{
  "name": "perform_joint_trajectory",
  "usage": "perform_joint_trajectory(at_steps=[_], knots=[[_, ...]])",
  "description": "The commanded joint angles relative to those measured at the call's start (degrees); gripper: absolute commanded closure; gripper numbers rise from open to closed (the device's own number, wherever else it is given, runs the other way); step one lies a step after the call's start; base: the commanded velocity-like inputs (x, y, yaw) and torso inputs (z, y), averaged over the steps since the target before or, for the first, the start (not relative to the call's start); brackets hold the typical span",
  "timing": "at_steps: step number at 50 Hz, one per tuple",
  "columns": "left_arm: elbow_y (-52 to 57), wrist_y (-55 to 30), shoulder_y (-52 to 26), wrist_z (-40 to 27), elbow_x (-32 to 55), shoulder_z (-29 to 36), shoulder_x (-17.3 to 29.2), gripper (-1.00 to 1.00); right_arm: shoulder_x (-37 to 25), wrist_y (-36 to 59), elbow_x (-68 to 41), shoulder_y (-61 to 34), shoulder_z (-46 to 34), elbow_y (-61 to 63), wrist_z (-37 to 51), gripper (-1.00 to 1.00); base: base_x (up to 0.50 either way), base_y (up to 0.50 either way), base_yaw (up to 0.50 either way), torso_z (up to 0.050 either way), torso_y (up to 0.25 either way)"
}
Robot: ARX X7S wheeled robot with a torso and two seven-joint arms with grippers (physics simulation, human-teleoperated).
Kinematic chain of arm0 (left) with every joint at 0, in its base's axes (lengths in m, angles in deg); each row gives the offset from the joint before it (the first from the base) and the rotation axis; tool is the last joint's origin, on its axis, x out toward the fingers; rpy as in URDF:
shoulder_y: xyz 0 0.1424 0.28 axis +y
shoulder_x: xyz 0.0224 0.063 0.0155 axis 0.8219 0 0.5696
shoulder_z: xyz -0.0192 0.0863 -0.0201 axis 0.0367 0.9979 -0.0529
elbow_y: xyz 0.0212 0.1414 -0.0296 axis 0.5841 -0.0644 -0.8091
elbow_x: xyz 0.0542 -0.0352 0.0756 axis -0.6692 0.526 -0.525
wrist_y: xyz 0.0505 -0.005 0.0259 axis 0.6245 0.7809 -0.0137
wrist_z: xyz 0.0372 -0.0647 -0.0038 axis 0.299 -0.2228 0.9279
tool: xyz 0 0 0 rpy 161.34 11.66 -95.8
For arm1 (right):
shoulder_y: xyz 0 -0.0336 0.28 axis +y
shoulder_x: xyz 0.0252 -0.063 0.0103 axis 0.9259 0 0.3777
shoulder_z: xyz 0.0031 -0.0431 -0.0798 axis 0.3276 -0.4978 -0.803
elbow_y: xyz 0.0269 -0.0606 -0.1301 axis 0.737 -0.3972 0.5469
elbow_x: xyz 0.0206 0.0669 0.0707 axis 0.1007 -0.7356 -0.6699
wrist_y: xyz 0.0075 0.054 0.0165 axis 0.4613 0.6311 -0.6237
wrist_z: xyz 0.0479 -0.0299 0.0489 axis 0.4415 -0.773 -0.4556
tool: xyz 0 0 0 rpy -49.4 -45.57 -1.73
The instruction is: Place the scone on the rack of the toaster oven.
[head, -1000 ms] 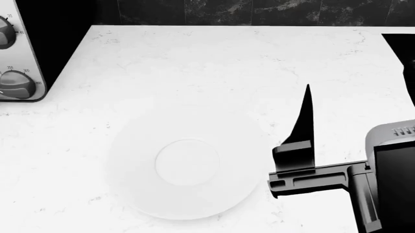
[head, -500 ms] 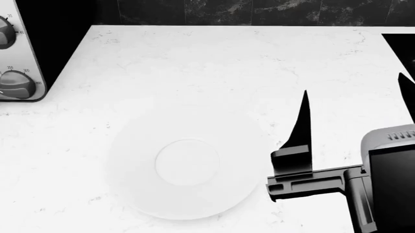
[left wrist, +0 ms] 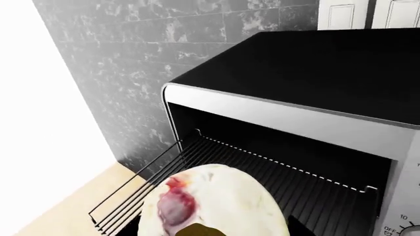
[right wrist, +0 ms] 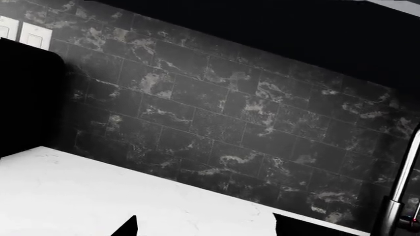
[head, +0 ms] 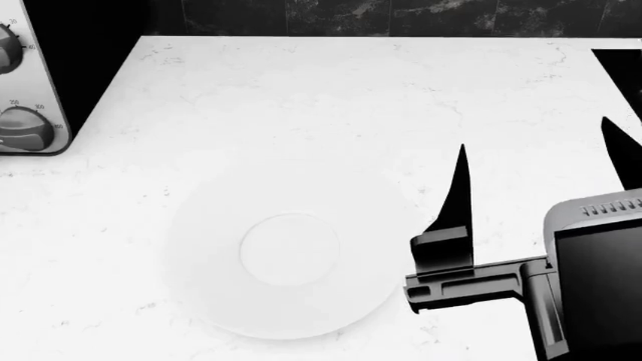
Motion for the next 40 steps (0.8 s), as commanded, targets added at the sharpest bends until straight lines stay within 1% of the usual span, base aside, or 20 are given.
perform_joint_trajectory(at_steps=[1,12,18,22,28,40], knots=[[-3.7,2.8,-3.3,3.9,-3.0,0.0,-3.5,1.0,0.8,-0.4,1.0,0.1,1.4,-0.8,-0.8,-1.0,0.0,0.0,0.0,0.008,-0.25],[-1.5,0.5,-4.9,2.9,-2.1,-0.3,-2.2,1.0,0.8,-0.4,1.2,-0.2,0.9,-0.9,-0.8,-1.0,0.0,0.0,0.0,0.008,-0.237],[-4.4,-1.4,-8.5,4.0,-3.2,0.7,-2.9,1.0,1.4,-1.3,2.8,0.3,-0.1,-1.6,-1.8,-1.0,0.0,0.0,0.0,0.0,0.0],[-5.9,-1.3,-7.6,3.6,-3.3,0.7,-3.0,1.0,1.1,-2.0,3.2,1.4,0.3,-1.5,-2.1,-1.0,0.0,0.0,0.0,0.0,0.0],[-9.8,0.1,-6.5,6.0,-4.5,2.0,-5.3,1.0,0.4,-2.2,2.4,2.0,1.2,-1.1,-1.6,-1.0,0.0,0.0,0.0,0.0,0.0],[-14.3,2.9,-3.8,9.0,-5.9,3.2,-7.6,1.0,0.4,-3.1,3.4,2.9,1.0,-1.5,-2.1,-1.0,0.0,0.0,0.0,0.0,0.0]])
